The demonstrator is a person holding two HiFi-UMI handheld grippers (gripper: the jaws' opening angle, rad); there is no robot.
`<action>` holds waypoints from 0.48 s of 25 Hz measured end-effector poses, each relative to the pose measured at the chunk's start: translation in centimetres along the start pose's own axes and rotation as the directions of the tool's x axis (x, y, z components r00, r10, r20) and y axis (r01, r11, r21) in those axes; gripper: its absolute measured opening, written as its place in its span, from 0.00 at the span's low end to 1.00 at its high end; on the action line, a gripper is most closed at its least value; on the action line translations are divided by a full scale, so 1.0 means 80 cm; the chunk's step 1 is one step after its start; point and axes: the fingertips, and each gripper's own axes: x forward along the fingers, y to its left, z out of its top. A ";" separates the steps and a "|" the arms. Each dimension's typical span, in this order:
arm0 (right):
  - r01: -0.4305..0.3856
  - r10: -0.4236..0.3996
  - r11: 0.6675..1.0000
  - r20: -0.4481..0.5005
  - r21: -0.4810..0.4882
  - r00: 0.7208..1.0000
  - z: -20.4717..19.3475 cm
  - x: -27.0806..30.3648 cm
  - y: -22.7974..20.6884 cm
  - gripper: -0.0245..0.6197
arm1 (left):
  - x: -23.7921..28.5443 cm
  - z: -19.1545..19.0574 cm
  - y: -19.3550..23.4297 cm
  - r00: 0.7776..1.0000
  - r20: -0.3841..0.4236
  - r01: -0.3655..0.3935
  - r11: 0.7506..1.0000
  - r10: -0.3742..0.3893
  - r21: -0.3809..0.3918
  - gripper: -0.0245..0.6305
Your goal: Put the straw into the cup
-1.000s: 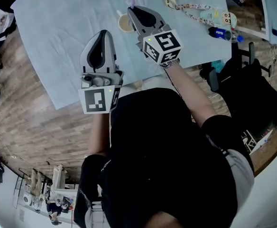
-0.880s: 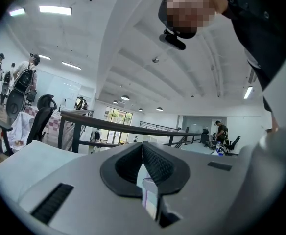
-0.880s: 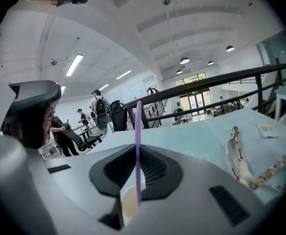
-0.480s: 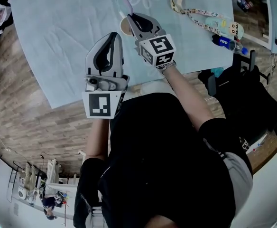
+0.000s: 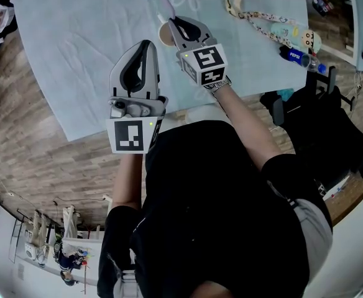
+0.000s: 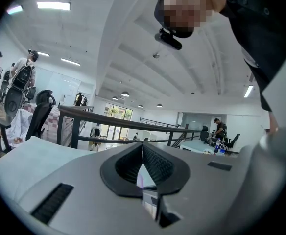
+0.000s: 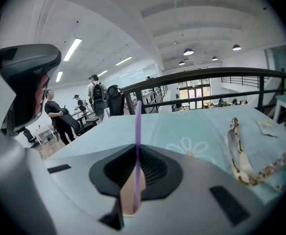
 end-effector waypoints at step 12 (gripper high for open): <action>0.006 -0.008 0.999 -0.056 -0.035 0.998 -0.004 0.016 -0.003 0.09 | -0.010 0.003 0.005 0.999 0.011 -0.030 1.000 0.030 -0.008 0.06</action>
